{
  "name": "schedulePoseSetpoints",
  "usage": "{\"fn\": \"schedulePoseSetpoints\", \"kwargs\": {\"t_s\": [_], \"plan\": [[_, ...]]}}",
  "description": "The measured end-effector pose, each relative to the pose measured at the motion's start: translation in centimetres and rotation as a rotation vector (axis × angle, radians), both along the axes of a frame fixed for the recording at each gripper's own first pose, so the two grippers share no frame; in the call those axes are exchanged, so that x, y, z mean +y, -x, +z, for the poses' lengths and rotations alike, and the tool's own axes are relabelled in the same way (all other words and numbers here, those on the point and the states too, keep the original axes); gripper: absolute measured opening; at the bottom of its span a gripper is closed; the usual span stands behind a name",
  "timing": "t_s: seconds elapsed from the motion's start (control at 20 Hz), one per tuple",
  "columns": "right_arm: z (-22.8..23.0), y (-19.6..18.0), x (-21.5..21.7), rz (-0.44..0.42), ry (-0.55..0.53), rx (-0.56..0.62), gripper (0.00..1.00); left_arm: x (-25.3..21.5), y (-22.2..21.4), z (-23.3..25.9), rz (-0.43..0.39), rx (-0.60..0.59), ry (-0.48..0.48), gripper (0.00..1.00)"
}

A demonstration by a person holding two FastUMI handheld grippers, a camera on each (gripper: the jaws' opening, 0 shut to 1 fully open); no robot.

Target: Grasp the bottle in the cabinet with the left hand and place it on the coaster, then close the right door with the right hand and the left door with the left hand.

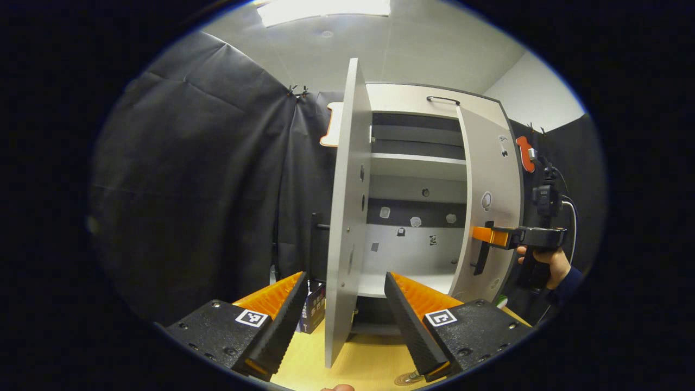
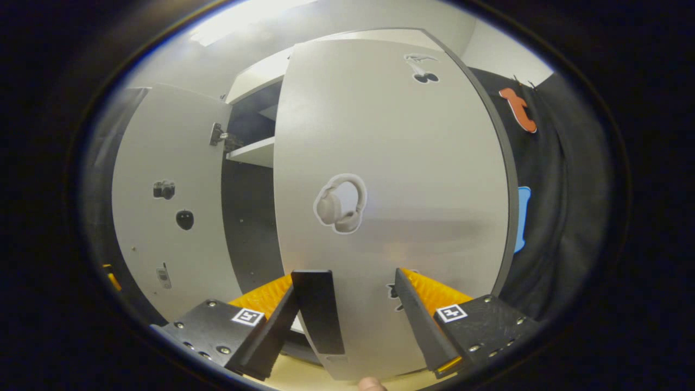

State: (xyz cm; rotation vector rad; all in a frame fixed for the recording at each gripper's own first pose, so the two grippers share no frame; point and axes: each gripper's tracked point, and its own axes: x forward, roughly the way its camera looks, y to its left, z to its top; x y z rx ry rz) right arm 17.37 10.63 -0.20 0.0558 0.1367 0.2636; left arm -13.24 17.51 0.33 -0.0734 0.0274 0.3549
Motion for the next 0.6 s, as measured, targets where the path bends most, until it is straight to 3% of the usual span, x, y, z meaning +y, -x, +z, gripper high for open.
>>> {"fn": "schedulePoseSetpoints", "kwargs": {"t_s": [0.6], "plan": [[-0.5,-2.7,0.9,-0.139,0.021,-0.016,0.96,3.0,3.2,-1.1,0.077,0.020,0.024,0.88]]}}
